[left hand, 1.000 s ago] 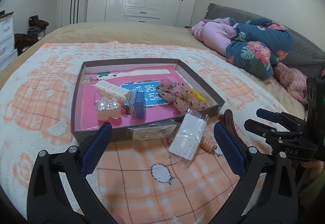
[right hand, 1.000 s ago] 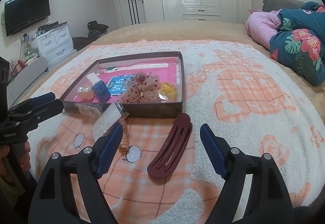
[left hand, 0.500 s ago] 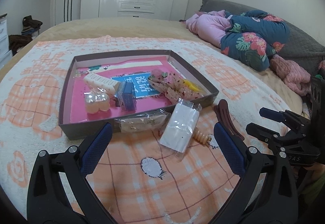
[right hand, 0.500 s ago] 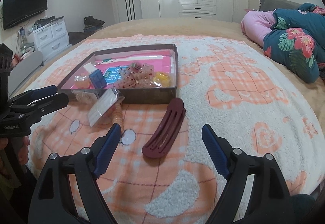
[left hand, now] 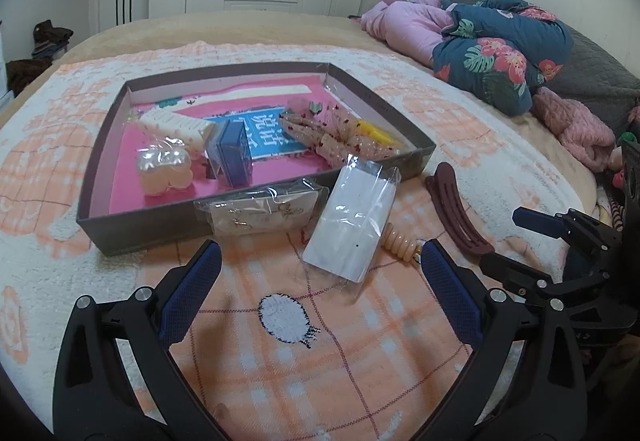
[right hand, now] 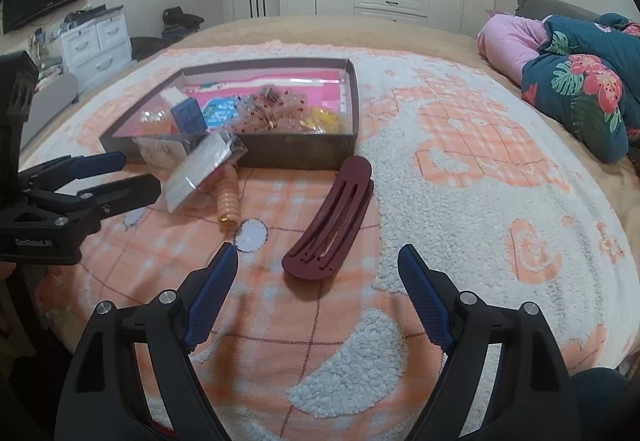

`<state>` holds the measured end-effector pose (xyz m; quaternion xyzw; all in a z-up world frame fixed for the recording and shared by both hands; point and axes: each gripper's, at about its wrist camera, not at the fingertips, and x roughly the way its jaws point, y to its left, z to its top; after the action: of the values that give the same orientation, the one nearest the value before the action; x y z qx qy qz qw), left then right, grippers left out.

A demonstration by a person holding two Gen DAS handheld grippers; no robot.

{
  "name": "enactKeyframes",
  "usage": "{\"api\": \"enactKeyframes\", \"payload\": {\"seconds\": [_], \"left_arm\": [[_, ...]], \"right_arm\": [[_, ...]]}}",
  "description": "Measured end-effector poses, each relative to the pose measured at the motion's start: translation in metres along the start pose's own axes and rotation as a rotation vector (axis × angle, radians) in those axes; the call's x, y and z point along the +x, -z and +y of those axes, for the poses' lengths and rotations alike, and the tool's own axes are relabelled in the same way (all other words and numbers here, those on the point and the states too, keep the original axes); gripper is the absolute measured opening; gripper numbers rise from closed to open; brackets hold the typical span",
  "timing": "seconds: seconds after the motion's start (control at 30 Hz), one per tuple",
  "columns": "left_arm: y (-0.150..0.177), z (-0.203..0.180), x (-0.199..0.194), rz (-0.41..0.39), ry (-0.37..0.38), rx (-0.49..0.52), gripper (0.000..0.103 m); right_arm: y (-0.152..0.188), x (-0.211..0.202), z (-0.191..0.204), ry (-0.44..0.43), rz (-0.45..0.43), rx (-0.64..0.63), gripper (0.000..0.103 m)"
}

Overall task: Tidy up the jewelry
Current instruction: 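Move the right tool to the maroon hair clip while the left tool approaches the clear bag, then grasp the maroon hair clip with the right tool while the left tool grasps the clear bag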

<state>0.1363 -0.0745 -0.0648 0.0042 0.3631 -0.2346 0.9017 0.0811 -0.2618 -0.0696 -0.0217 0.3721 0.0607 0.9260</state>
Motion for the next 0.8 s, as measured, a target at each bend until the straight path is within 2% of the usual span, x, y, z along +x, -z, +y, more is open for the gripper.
{"api": "enactKeyframes", "payload": {"seconds": [0.23, 0.5, 0.63, 0.8], "left_arm": [[0.002, -0.002, 0.011, 0.021, 0.004, 0.012, 0.09], [-0.002, -0.002, 0.023, 0.032, 0.019, 0.007, 0.083], [-0.001, -0.003, 0.029, 0.045, 0.027, 0.011, 0.078], [-0.003, -0.004, 0.034, 0.047, 0.051, 0.003, 0.074]], "right_arm": [[-0.002, 0.025, 0.001, 0.022, 0.039, 0.016, 0.08], [-0.006, 0.047, -0.005, 0.08, 0.052, 0.044, 0.078], [-0.011, 0.056, -0.011, 0.08, 0.058, 0.068, 0.078], [-0.016, 0.064, -0.014, 0.094, 0.065, 0.087, 0.069]]}}
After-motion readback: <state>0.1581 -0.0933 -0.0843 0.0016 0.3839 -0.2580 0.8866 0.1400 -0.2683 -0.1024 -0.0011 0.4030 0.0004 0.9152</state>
